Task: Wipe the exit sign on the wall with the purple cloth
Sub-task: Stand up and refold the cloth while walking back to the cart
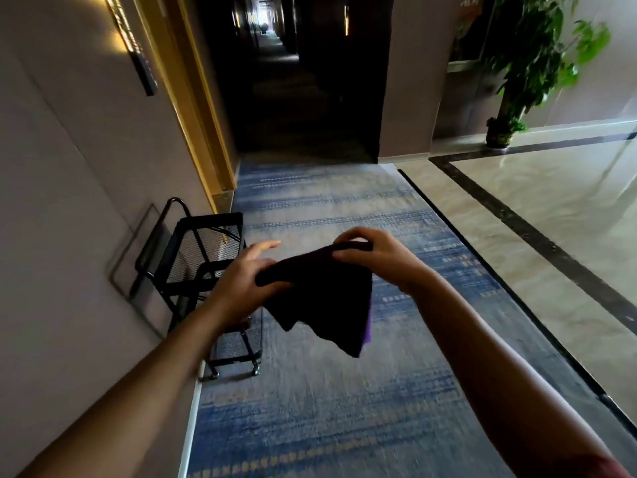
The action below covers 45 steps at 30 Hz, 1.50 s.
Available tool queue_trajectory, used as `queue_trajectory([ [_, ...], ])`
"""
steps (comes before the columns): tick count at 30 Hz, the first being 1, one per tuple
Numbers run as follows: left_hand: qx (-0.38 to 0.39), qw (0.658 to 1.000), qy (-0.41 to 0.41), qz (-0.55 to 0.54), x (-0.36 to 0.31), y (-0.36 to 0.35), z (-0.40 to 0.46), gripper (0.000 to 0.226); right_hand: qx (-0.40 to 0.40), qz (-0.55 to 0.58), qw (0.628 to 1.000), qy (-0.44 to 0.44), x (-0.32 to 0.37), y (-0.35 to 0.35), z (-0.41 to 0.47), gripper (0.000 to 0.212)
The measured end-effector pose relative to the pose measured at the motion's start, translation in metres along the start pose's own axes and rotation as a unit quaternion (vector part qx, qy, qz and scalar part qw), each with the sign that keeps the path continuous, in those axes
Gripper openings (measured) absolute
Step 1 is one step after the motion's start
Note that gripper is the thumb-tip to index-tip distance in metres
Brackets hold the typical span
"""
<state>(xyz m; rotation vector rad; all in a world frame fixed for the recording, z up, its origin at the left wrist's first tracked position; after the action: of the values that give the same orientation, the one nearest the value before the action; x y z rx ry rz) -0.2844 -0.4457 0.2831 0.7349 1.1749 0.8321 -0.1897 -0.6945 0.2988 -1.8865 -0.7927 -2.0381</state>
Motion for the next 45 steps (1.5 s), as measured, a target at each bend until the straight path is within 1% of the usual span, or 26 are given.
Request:
queue_trajectory([
  [2, -0.045, 0.997, 0.025, -0.063, 0.009, 0.009, 0.015, 0.055, 0.008, 0.079, 0.997, -0.006, -0.004, 0.005, 0.033, 0.023],
  [3, -0.074, 0.990, 0.049, -0.109, 0.015, 0.011, 0.020, 0.053, 0.015, 0.113, 0.993, -0.005, -0.008, 0.005, 0.048, 0.024],
  [5, -0.134, 0.965, 0.107, -0.200, 0.030, 0.012, 0.034, 0.043, 0.020, 0.161, 0.987, -0.006, -0.016, 0.001, 0.081, 0.025],
  [8, -0.217, 0.914, 0.171, -0.297, 0.056, 0.006, 0.056, 0.031, 0.016, 0.239, 0.971, -0.021, -0.028, -0.013, 0.124, 0.035],
  [10, -0.241, 0.889, 0.214, -0.324, 0.079, 0.002, 0.072, 0.031, 0.017, 0.301, 0.952, -0.056, -0.038, -0.028, 0.154, 0.044],
  [11, -0.245, 0.883, 0.231, -0.328, 0.090, 0.000, 0.079, 0.033, 0.024, 0.333, 0.939, -0.079, -0.045, -0.038, 0.167, 0.048],
  [12, -0.248, 0.879, 0.247, -0.324, 0.107, 0.000, 0.087, 0.034, 0.033, 0.361, 0.926, -0.100, -0.053, -0.048, 0.182, 0.052],
  [14, -0.256, 0.876, 0.268, -0.309, 0.142, 0.005, 0.107, 0.039, 0.046, 0.394, 0.910, -0.118, -0.065, -0.066, 0.216, 0.049],
  [15, -0.260, 0.874, 0.273, -0.305, 0.160, 0.007, 0.118, 0.040, 0.042, 0.392, 0.911, -0.117, -0.070, -0.072, 0.234, 0.051],
  [18, -0.250, 0.871, 0.286, -0.312, 0.211, 0.007, 0.149, 0.038, 0.038, 0.352, 0.928, -0.118, -0.083, -0.088, 0.286, 0.077],
  [21, -0.229, 0.859, 0.325, -0.322, 0.266, 0.002, 0.175, 0.031, 0.029, 0.303, 0.946, -0.108, -0.089, -0.103, 0.343, 0.090],
  [23, -0.218, 0.851, 0.353, -0.322, 0.302, -0.001, 0.186, 0.036, 0.012, 0.266, 0.960, -0.085, -0.087, -0.114, 0.382, 0.084],
  [25, -0.219, 0.820, 0.386, -0.362, 0.327, -0.002, 0.192, 0.054, 0.008, 0.237, 0.969, -0.061, -0.087, -0.131, 0.418, 0.068],
  [27, -0.234, 0.805, 0.393, -0.378, 0.345, 0.003, 0.193, 0.072, 0.021, 0.203, 0.978, -0.038, -0.090, -0.150, 0.450, 0.059],
  [29, -0.245, 0.810, 0.384, -0.368, 0.364, 0.011, 0.195, 0.085, 0.042, 0.170, 0.984, -0.035, -0.101, -0.174, 0.486, 0.054],
  [31, -0.241, 0.832, 0.374, -0.331, 0.377, 0.014, 0.194, 0.093, 0.065, 0.150, 0.986, -0.038, -0.115, -0.197, 0.519, 0.050],
  [33, -0.256, 0.850, 0.391, -0.244, 0.396, 0.011, 0.191, 0.092, 0.112, 0.130, 0.984, -0.045, -0.127, -0.223, 0.552, 0.046],
  [35, -0.274, 0.847, 0.420, -0.179, 0.418, 0.004, 0.193, 0.088, 0.164, 0.102, 0.980, -0.045, -0.140, -0.247, 0.583, 0.042],
  [37, -0.288, 0.825, 0.453, -0.176, 0.440, -0.004, 0.195, 0.088, 0.203, 0.066, 0.976, -0.036, -0.152, -0.263, 0.609, 0.040],
  [39, -0.308, 0.789, 0.500, -0.182, 0.462, -0.014, 0.199, 0.089, 0.258, 0.041, 0.965, -0.035, -0.162, -0.277, 0.636, 0.042],
  [42, -0.319, 0.739, 0.560, -0.196, 0.493, -0.036, 0.201, 0.090, 0.357, 0.021, 0.930, -0.086, -0.181, -0.296, 0.674, 0.056],
  [45, -0.321, 0.712, 0.602, -0.167, 0.525, -0.062, 0.201, 0.088, 0.422, -0.017, 0.900, -0.108, -0.208, -0.322, 0.707, 0.074],
])
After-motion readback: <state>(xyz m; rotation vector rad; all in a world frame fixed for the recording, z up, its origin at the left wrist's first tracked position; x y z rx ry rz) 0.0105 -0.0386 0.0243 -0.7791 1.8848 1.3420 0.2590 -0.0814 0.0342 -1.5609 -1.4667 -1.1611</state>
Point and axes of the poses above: each hand's wrist, its own z-axis towards the middle knuckle, its own y-axis out of the back of the hand, x = y × z, the point moved 4 cm from there along z, towards the middle knuckle, and after that the axes turned 11 degrees about z, right-handed, at the moved point
